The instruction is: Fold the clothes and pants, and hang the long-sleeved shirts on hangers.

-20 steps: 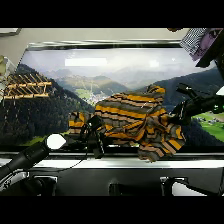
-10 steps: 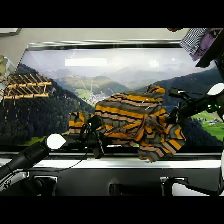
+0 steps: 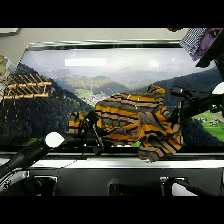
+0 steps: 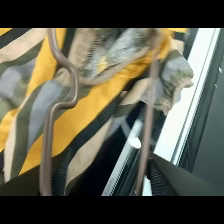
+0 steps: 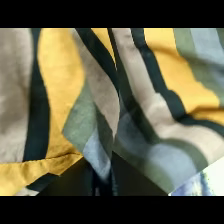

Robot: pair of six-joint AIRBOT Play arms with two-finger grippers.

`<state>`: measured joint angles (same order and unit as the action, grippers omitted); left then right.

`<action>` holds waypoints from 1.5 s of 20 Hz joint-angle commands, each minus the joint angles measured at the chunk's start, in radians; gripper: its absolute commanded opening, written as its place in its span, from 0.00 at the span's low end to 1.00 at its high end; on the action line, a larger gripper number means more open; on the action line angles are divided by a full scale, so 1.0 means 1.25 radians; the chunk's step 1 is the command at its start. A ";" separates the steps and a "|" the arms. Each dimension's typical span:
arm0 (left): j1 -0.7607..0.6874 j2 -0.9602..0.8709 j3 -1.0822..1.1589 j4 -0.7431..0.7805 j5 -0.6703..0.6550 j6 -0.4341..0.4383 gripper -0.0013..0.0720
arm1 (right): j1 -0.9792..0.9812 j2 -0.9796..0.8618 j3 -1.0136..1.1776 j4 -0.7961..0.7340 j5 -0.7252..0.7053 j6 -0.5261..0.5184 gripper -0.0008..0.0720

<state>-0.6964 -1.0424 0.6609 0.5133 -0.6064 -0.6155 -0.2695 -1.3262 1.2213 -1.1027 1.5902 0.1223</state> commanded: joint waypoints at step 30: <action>0.058 -0.035 0.160 0.399 0.004 -0.928 0.84 | 0.000 0.301 0.000 0.080 -0.015 0.050 0.03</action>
<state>-0.5426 -1.0588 0.7887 0.8463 -0.6743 -1.6009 -0.2695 -0.9646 1.2213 -1.0119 1.5665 0.1692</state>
